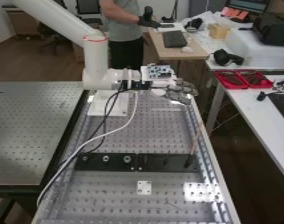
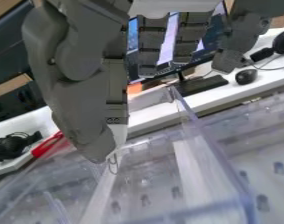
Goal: Grab the paper clip and place it in the clear container
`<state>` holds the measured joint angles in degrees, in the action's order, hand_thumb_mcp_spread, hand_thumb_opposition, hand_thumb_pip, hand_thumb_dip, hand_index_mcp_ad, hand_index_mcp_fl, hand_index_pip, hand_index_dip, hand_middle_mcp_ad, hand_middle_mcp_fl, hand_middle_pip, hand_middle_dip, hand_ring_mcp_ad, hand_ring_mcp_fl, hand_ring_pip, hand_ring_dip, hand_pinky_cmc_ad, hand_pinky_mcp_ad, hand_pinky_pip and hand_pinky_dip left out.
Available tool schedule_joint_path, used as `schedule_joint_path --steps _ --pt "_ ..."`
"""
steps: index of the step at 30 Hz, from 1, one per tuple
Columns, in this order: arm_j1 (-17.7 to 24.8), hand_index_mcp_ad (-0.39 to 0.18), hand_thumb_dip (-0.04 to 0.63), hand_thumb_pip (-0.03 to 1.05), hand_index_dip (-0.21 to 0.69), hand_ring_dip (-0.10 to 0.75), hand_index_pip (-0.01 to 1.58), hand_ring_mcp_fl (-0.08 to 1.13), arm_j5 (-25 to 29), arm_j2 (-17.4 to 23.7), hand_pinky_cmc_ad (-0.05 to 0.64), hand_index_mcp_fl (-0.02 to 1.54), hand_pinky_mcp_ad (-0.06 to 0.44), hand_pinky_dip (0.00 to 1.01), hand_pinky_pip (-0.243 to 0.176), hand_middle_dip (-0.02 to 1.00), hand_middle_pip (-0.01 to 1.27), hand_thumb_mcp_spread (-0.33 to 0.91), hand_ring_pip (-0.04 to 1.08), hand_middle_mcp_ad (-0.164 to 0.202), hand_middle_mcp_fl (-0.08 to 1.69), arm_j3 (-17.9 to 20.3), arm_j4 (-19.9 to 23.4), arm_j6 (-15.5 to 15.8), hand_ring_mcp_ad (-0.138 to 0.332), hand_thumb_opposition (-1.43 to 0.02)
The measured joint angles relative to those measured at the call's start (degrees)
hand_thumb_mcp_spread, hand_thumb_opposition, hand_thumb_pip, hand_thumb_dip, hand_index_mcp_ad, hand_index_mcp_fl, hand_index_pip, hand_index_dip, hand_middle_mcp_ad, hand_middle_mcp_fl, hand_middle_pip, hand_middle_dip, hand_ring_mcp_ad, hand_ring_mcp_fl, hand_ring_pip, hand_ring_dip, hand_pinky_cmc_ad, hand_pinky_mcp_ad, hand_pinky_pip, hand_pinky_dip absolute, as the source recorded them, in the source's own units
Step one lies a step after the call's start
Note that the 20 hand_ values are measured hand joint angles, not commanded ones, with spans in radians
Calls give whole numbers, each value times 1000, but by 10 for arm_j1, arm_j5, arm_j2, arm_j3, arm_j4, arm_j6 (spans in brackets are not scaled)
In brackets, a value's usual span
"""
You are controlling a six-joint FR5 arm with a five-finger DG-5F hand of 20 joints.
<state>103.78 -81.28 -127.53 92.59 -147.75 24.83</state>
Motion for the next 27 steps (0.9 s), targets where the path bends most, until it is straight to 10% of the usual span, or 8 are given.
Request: schedule_joint_path --steps 13,17,27 --pt "0 -176 281 538 87 112 1316 2 -8 0 325 621 264 202 -28 188 129 518 89 -5 138 -9 -16 -8 103 -922" --pt "-2 -176 278 641 61 112 1255 0 -13 5 325 239 264 264 -33 190 129 450 89 -5 51 -13 -29 -8 103 -867" --pt "-8 -154 278 691 44 112 901 0 -18 39 325 21 264 403 -75 190 131 340 93 -2 2 -3 -42 -4 103 -799"
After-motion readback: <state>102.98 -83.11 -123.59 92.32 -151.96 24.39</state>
